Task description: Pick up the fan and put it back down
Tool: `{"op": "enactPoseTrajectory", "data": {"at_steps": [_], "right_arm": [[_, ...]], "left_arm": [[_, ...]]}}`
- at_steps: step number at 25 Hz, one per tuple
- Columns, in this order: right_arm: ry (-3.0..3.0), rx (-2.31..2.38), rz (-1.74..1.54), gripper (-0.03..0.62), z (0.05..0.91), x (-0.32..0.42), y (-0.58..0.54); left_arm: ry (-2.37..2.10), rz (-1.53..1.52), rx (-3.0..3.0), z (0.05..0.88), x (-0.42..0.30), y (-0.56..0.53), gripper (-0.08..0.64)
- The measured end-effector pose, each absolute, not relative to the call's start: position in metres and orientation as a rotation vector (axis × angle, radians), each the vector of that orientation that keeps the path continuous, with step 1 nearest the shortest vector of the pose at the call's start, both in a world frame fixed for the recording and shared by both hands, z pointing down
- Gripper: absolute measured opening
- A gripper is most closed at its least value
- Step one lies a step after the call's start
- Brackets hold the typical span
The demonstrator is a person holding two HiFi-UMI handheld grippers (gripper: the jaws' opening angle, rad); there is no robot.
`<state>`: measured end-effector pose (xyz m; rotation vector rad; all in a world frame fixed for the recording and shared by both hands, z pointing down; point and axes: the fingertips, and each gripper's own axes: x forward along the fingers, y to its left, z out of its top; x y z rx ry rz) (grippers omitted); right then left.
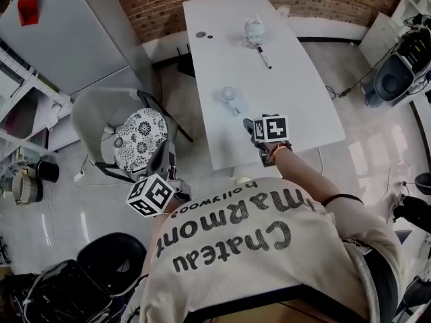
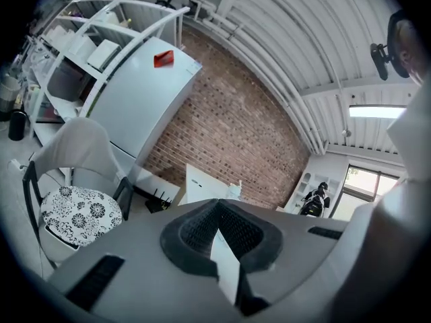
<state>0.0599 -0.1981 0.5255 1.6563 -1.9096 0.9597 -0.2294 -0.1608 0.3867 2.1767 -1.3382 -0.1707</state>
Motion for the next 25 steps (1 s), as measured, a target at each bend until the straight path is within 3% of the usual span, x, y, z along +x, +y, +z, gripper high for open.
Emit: {"op": "enactPoseTrajectory", "data": {"at_steps": [6, 15, 22, 25], "right_arm": [[-1.906, 1.745, 0.985, 0.293, 0.512, 0.056, -0.16], [-1.934, 1.962, 0.926, 0.182, 0.475, 0.043, -0.109], [-2.07, 2.009, 0.916, 0.147, 0.438, 0.035, -0.097], [-2.119, 2.055, 0.912, 0.081, 0.424, 0.032, -0.093]], "left_arm": [[-1.247, -0.141, 2.221, 0.387, -0.224, -0.141, 0.0], [-1.166, -0.126, 2.276, 0.387, -0.231, -0.107, 0.0], [-1.154, -0.157, 2.31, 0.371, -0.22, -0.094, 0.0], [-1.153, -0.199, 2.322, 0.364, -0.222, -0.087, 0.0]]}}
